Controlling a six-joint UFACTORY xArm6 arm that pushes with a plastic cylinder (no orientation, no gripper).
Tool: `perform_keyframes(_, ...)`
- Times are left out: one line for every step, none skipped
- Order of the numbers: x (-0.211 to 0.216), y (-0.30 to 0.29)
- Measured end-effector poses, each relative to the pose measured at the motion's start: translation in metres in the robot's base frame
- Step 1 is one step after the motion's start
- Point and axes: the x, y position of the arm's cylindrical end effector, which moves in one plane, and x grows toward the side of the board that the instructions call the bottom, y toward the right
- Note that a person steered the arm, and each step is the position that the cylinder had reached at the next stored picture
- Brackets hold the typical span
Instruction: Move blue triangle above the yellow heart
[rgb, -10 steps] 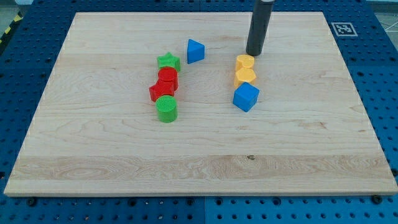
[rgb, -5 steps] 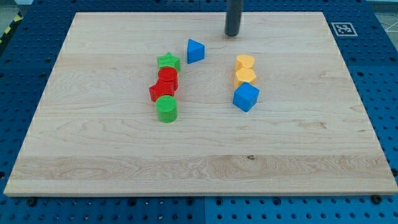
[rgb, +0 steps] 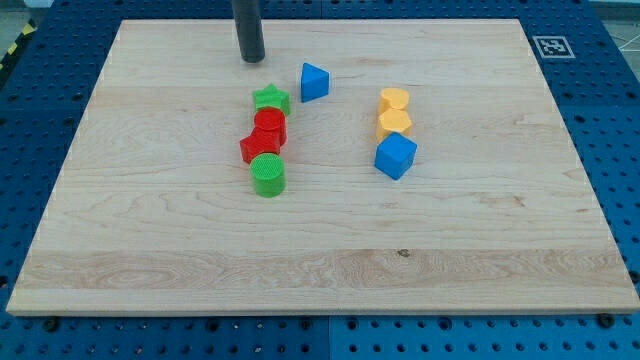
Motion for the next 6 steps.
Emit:
perform_keyframes(0.015, 0.000)
perform_keyframes(0.018, 0.000)
perform_keyframes(0.018, 0.000)
perform_keyframes(0.018, 0.003)
perform_keyframes(0.018, 0.008)
perform_keyframes(0.023, 0.012)
